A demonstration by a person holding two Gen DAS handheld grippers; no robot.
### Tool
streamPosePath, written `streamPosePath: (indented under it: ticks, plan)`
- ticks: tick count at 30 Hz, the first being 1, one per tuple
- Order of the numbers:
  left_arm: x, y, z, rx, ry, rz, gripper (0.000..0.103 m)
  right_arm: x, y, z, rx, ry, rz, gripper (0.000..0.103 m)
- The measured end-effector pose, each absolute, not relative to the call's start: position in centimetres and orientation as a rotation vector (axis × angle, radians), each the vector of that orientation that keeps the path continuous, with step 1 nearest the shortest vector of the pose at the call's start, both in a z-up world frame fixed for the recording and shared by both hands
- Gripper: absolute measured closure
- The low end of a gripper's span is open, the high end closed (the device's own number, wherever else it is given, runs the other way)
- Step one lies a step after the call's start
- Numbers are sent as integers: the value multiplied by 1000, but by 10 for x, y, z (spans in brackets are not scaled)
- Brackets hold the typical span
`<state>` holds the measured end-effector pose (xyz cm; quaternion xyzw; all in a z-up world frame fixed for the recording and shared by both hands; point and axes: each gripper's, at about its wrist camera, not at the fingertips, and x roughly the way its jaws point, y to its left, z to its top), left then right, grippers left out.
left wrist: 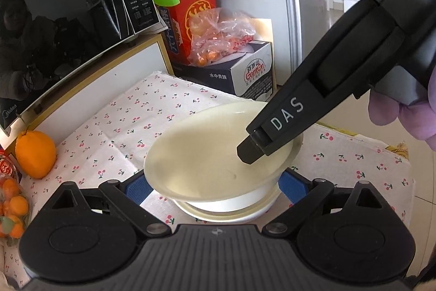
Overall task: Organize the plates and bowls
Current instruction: 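Lower the small bowl into the nested bowls and open the right gripper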
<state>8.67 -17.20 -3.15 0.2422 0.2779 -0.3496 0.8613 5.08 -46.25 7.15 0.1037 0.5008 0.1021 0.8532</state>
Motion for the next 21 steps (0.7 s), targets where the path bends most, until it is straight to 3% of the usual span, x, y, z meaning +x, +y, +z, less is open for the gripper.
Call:
streamPosePath:
  ticks: [21]
  plan:
    - [89, -176, -36, 551, 618, -750, 1, 52, -459, 68, 154, 1059, 199, 79]
